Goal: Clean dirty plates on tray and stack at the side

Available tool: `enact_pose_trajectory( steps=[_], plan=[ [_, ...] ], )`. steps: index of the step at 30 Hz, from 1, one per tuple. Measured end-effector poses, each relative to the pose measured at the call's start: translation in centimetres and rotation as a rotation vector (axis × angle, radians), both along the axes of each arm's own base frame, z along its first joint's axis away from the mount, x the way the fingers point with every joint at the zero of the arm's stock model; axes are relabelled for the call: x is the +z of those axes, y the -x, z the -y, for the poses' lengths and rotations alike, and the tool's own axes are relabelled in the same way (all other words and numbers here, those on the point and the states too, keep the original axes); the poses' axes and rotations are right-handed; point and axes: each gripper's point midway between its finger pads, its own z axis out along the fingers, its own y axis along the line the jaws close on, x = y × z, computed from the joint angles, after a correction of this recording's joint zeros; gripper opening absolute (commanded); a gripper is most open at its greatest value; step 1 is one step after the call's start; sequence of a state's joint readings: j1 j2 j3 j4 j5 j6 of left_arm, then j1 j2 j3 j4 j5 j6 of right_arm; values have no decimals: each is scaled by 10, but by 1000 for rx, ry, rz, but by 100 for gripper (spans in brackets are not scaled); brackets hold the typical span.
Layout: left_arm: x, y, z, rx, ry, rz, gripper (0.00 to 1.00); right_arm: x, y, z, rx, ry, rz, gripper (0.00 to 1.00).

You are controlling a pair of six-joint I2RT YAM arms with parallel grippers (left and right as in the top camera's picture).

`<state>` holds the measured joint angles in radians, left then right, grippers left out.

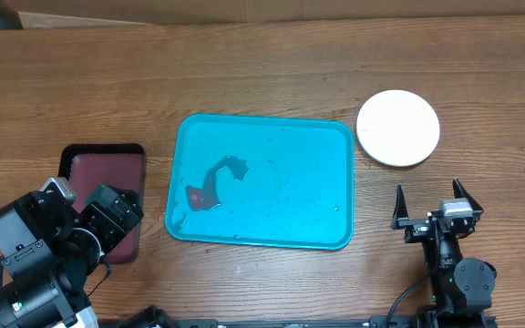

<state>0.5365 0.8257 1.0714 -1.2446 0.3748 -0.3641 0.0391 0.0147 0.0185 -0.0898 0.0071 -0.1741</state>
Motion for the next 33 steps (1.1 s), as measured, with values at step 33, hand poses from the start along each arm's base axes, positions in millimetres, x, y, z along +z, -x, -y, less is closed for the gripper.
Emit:
enact_pose_trajectory(
  steps=[33],
  plan=[
    [-10, 12, 1, -19, -29, -72, 100, 0, 0, 0, 0, 7, 0, 100]
  ],
)
